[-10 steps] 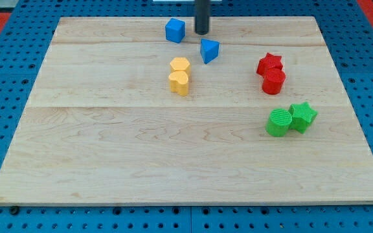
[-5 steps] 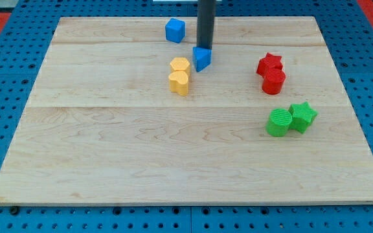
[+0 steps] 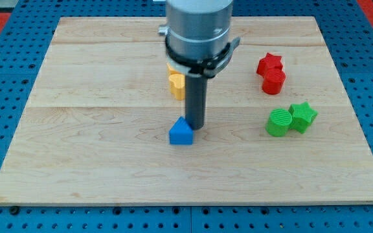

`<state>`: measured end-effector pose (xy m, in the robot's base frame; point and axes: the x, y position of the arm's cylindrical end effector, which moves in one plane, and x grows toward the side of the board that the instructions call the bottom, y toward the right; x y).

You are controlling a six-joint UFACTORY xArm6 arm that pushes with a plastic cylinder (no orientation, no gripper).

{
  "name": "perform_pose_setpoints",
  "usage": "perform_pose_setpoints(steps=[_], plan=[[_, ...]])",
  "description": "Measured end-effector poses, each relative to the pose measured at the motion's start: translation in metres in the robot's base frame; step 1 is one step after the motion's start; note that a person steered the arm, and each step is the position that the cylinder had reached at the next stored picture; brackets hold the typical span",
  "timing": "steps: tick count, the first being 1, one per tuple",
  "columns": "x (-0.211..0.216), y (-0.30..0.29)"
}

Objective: Move the blue triangle to the bottom center

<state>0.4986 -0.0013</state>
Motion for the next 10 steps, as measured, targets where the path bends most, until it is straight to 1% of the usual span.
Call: perform_pose_setpoints(steps=[1, 2, 4, 5, 6, 8, 10], plan=[[0.037, -0.026], [0.037, -0.038], [-0.029, 0.012], [-0.070, 0.050], [-0.119, 0.067], [-0.197, 0.073], [-0.243, 0.068]])
